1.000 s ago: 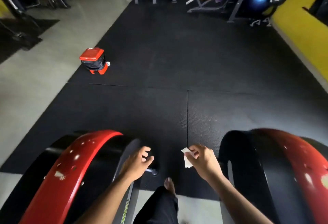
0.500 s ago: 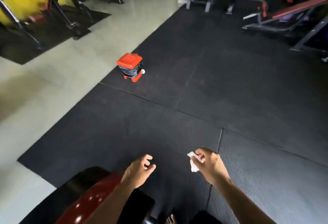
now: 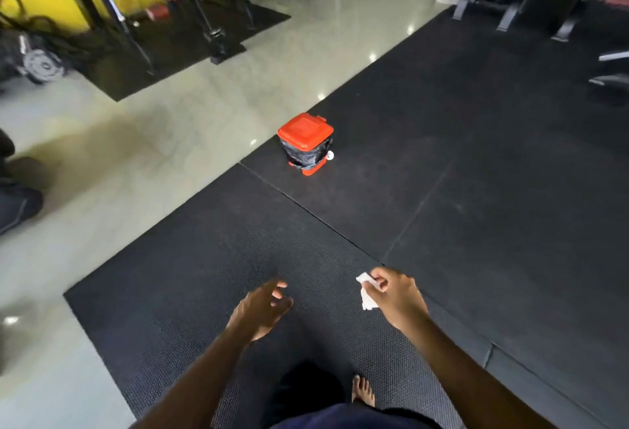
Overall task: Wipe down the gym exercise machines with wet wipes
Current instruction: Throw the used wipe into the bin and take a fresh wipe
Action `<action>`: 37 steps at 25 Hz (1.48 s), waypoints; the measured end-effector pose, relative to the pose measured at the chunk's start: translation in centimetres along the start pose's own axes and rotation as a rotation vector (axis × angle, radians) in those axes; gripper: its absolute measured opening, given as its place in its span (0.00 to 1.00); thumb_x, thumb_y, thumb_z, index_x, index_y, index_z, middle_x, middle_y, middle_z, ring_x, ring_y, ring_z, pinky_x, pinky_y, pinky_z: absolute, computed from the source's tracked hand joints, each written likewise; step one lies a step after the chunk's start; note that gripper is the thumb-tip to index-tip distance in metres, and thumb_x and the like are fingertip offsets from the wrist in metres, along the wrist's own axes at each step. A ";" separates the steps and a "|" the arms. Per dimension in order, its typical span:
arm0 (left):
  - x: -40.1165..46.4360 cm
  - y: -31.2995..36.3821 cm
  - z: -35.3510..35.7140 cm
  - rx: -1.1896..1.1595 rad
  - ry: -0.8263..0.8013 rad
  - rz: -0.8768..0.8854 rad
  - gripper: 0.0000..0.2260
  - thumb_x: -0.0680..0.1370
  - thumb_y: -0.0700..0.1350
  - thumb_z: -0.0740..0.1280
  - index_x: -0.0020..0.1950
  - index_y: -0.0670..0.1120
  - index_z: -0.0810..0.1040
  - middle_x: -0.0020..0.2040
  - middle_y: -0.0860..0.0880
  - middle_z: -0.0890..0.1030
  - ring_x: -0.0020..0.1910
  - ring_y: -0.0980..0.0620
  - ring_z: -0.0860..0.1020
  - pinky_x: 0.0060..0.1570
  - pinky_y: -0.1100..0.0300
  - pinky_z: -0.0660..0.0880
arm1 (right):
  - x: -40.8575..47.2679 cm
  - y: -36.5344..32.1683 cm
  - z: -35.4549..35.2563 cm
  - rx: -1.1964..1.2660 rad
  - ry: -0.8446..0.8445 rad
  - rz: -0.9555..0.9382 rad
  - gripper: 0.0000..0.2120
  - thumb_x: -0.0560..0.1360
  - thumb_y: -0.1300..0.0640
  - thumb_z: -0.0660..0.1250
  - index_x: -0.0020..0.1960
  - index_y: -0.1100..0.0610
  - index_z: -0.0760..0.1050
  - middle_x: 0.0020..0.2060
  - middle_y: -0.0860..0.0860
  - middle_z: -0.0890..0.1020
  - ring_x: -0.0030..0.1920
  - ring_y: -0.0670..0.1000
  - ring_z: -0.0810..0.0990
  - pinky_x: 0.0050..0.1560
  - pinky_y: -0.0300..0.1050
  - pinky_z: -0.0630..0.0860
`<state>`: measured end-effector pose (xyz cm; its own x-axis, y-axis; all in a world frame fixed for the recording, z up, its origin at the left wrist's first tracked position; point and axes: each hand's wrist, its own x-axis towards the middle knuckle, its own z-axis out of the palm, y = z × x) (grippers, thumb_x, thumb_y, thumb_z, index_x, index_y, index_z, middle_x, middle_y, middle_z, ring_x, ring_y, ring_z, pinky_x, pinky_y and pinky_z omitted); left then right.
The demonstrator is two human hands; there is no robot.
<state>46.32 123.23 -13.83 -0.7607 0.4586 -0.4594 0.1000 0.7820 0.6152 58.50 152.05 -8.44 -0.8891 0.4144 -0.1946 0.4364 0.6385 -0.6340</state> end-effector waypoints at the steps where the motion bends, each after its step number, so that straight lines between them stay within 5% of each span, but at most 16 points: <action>1: 2.2 0.1 -2.0 -0.033 0.032 -0.011 0.20 0.83 0.56 0.67 0.74 0.55 0.73 0.58 0.59 0.80 0.55 0.59 0.82 0.56 0.51 0.82 | 3.2 -1.2 0.2 -0.018 -0.033 -0.008 0.06 0.77 0.48 0.71 0.48 0.50 0.80 0.39 0.41 0.81 0.42 0.45 0.80 0.40 0.43 0.72; 8: 18.4 -3.8 -13.2 -0.202 0.122 -0.126 0.18 0.82 0.53 0.70 0.71 0.53 0.76 0.56 0.57 0.82 0.55 0.55 0.83 0.57 0.51 0.81 | 25.9 -10.5 4.4 -0.066 -0.155 -0.111 0.07 0.76 0.50 0.72 0.45 0.54 0.81 0.38 0.47 0.84 0.38 0.47 0.83 0.39 0.50 0.81; 16: 38.2 -3.2 -31.4 -0.102 -0.013 -0.038 0.20 0.82 0.57 0.69 0.73 0.54 0.75 0.59 0.53 0.83 0.55 0.51 0.83 0.58 0.46 0.82 | 44.1 -20.3 4.3 -0.016 -0.001 0.064 0.07 0.75 0.46 0.72 0.48 0.49 0.82 0.40 0.46 0.86 0.42 0.49 0.84 0.43 0.48 0.80; 25: 63.9 1.0 -42.9 0.061 -0.132 0.149 0.39 0.66 0.74 0.62 0.69 0.51 0.77 0.55 0.51 0.84 0.51 0.55 0.83 0.57 0.53 0.78 | 66.1 -24.8 6.0 0.063 0.129 0.213 0.08 0.76 0.47 0.71 0.49 0.51 0.82 0.43 0.48 0.86 0.45 0.49 0.84 0.46 0.48 0.80; 32: 80.2 4.1 -52.0 0.115 -0.251 0.173 0.25 0.76 0.62 0.70 0.69 0.51 0.77 0.56 0.51 0.83 0.52 0.56 0.82 0.56 0.58 0.77 | 80.4 -27.7 5.9 0.096 0.111 0.384 0.07 0.77 0.47 0.70 0.47 0.51 0.81 0.41 0.47 0.85 0.43 0.49 0.83 0.44 0.48 0.80; 37: 92.1 4.3 -57.3 0.279 -0.352 0.262 0.21 0.81 0.59 0.69 0.70 0.51 0.75 0.59 0.51 0.83 0.55 0.54 0.80 0.54 0.60 0.74 | 89.9 -29.0 5.8 0.146 0.215 0.506 0.09 0.78 0.47 0.71 0.55 0.50 0.83 0.47 0.47 0.86 0.44 0.47 0.84 0.45 0.48 0.83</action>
<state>-60.03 144.61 -16.77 -0.4306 0.7304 -0.5302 0.4618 0.6830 0.5659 -34.89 167.05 -11.89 -0.5192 0.7778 -0.3542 0.7635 0.2359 -0.6012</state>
